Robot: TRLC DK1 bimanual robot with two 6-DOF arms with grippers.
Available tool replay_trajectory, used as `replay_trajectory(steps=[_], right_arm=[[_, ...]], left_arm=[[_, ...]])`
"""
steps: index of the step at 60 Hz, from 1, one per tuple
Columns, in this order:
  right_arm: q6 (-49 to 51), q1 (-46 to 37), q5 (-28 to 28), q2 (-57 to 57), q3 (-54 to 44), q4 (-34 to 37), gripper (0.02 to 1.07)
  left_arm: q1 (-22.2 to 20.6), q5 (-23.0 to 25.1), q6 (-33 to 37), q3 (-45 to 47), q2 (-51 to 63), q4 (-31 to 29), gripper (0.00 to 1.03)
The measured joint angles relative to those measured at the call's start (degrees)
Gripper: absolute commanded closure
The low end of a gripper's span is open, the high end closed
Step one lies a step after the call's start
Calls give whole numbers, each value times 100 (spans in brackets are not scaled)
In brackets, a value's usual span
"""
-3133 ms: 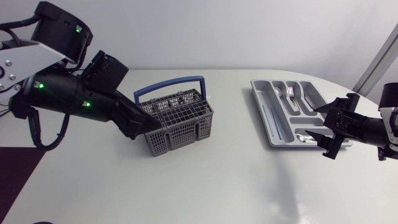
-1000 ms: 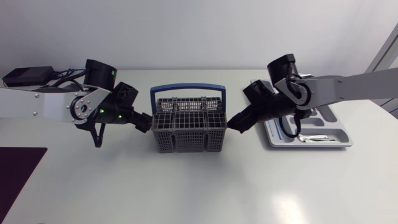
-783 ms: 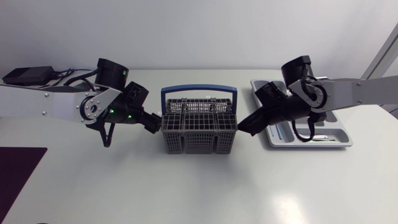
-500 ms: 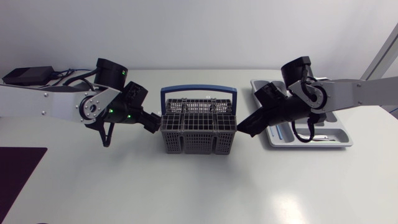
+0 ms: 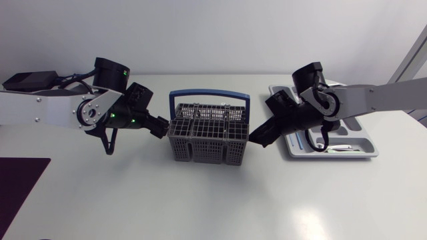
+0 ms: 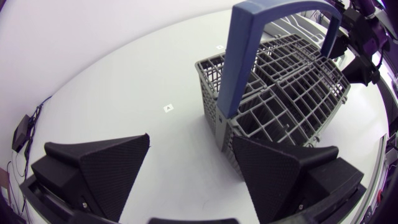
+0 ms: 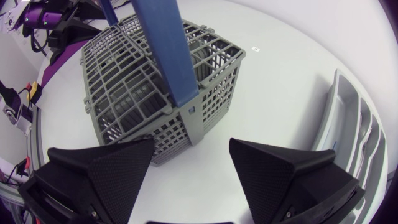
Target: Unload the cutlery basket into the drawer organizer.
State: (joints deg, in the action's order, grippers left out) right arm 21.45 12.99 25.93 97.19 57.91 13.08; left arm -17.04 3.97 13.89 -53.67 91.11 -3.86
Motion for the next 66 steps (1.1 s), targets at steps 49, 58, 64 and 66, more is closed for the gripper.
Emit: replay_trajectory(steps=[49, 58, 64, 66], right_arm=[[2, -192, -179, 37, -118, -387, 7], [4, -304, -308, -168, -361, -391, 7], [7, -358, -334, -422, -507, -391, 7], [11, -376, -348, -505, -549, -404, 7]], left_arm=[[-136, 177, 0, 140, -199, 55, 5], [-138, 177, 0, 236, -334, 48, 5], [-136, 177, 0, 341, -507, -17, 5], [-136, 179, 0, 367, -566, -52, 5]])
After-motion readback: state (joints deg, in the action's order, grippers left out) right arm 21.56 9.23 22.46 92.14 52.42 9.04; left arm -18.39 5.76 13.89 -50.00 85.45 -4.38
